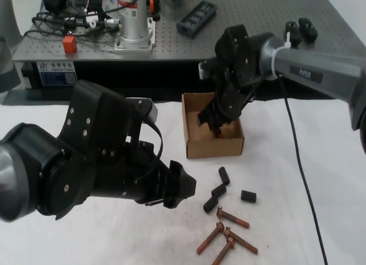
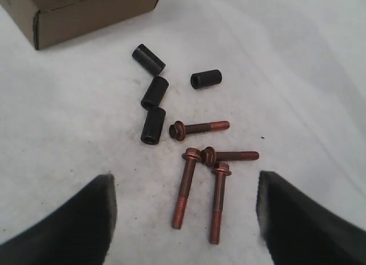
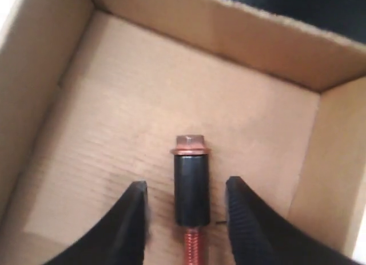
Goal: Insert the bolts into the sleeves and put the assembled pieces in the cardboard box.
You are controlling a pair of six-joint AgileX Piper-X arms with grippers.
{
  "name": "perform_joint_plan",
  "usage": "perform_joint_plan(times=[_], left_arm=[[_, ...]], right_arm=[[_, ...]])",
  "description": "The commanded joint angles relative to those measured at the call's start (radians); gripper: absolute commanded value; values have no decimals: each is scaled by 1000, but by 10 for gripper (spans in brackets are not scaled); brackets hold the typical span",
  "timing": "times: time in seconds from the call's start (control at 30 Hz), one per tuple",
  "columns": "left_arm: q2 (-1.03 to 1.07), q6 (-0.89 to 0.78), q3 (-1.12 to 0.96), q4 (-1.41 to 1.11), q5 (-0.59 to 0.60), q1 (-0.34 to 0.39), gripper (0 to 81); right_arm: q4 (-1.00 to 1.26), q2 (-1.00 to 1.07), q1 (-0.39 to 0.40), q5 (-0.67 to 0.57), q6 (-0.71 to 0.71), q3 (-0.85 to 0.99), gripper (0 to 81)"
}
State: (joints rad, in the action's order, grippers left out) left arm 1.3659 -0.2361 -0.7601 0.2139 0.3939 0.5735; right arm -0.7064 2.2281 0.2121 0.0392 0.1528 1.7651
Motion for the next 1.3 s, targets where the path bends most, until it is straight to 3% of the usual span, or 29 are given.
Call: perform_joint_plan(times=[0.0, 0.3, 0.5, 0.93, 1.07, 1.27], left_arm=[[-2, 13, -6, 2, -8, -3, 502], [-2, 13, -6, 1, -52, -3, 502], [-2, 13, -6, 1, -52, -3, 502], [-2, 13, -6, 1, -52, -3, 502], [-2, 13, -6, 1, -52, -3, 502], [-2, 17, -6, 4, -40, -3, 501]], right_arm=[[-20, -95, -2, -47, -3, 21, 329], [-244, -354, 49, -100, -58, -204, 324], [-214, -297, 103, -46, -65, -320, 324], [-146, -162, 87, -27, -88, -321, 323], [-140, -149, 87, -27, -88, -321, 246], [-107, -150, 87, -27, -48, -321, 47]])
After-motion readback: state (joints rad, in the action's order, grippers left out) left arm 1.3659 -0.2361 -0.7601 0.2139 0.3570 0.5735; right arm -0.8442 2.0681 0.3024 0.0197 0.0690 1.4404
